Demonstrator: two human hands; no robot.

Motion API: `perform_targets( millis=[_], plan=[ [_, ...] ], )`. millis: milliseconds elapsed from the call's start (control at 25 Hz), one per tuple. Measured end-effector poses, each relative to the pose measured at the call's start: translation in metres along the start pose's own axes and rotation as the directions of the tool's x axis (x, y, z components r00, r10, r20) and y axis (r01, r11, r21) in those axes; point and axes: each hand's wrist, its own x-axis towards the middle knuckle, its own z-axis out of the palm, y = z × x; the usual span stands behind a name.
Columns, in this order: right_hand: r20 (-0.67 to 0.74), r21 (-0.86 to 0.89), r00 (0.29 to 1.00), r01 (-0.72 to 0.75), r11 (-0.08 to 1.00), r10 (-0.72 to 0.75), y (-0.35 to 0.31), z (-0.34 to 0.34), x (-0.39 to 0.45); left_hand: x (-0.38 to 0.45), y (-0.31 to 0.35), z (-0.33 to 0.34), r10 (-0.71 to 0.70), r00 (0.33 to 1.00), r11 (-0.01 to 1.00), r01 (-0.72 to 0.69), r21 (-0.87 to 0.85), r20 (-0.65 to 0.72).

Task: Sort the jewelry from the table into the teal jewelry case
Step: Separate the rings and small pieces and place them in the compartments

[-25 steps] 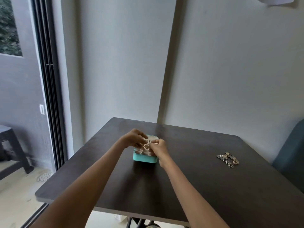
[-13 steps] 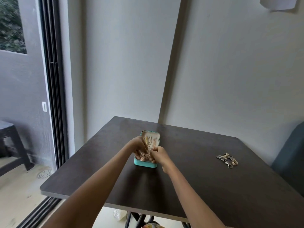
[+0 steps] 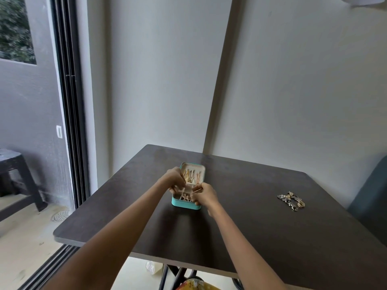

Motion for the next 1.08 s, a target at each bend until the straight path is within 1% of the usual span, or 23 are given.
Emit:
perform_targets(
  millis=[80, 280, 400, 440, 520, 600, 680, 720, 800, 880, 960, 1080],
  plan=[
    [-0.007, 0.006, 1.0, 0.013, 1.0, -0.013, 0.002, 0.001, 0.001, 0.0, 0.001, -0.001, -0.021, 0.999, 0.999, 0.02, 0.031, 0.032],
    [0.028, 0.031, 0.999, -0.018, 0.999, 0.017, -0.001, 0.003, 0.002, 0.0, 0.004, 0.001, -0.063, 0.992, 0.998, 0.061, 0.015, 0.108],
    [0.018, 0.047, 1.0, -0.005, 0.999, 0.004, 0.0, 0.003, 0.004, -0.004, 0.007, 0.002, -0.033, 0.997, 0.999, 0.032, 0.023, 0.07],
    [-0.012, 0.063, 1.0, 0.006, 0.998, -0.006, 0.001, 0.003, 0.004, -0.006, 0.009, 0.003, -0.003, 0.999, 1.0, 0.002, 0.031, 0.034],
    [-0.102, 0.076, 0.994, 0.043, 0.996, -0.035, 0.005, 0.002, 0.006, -0.009, 0.016, 0.008, 0.103, 0.994, 0.993, -0.1, 0.068, -0.031],
    [-0.18, 0.063, 0.981, 0.08, 0.995, -0.067, 0.008, -0.005, 0.007, -0.009, 0.028, 0.02, 0.235, 0.97, 0.971, -0.232, 0.061, -0.06],
    [-0.248, 0.06, 0.966, 0.087, 0.994, -0.07, 0.014, -0.02, 0.01, -0.007, 0.045, 0.04, 0.33, 0.94, 0.944, -0.329, 0.021, -0.092],
    [-0.283, 0.068, 0.957, 0.079, 0.995, -0.057, 0.018, -0.031, 0.011, -0.006, 0.056, 0.052, 0.35, 0.929, 0.935, -0.354, -0.013, -0.116],
    [-0.349, 0.07, 0.937, 0.053, 0.996, -0.026, 0.032, -0.059, 0.014, -0.003, 0.078, 0.082, 0.348, 0.924, 0.912, -0.373, -0.17, -0.158],
    [-0.404, 0.056, 0.915, 0.016, 0.998, 0.008, 0.054, -0.092, 0.017, 0.001, 0.101, 0.117, 0.343, 0.924, 0.875, -0.379, -0.301, -0.166],
    [-0.463, 0.041, 0.885, -0.03, 0.999, 0.045, 0.079, -0.123, 0.018, 0.003, 0.121, 0.154, 0.362, 0.92, 0.855, -0.391, -0.34, -0.147],
    [-0.578, 0.067, 0.811, -0.067, 0.996, 0.093, 0.118, -0.17, 0.018, 0.011, 0.151, 0.206, 0.408, 0.909, 0.865, -0.415, -0.282, -0.088]
  ],
)
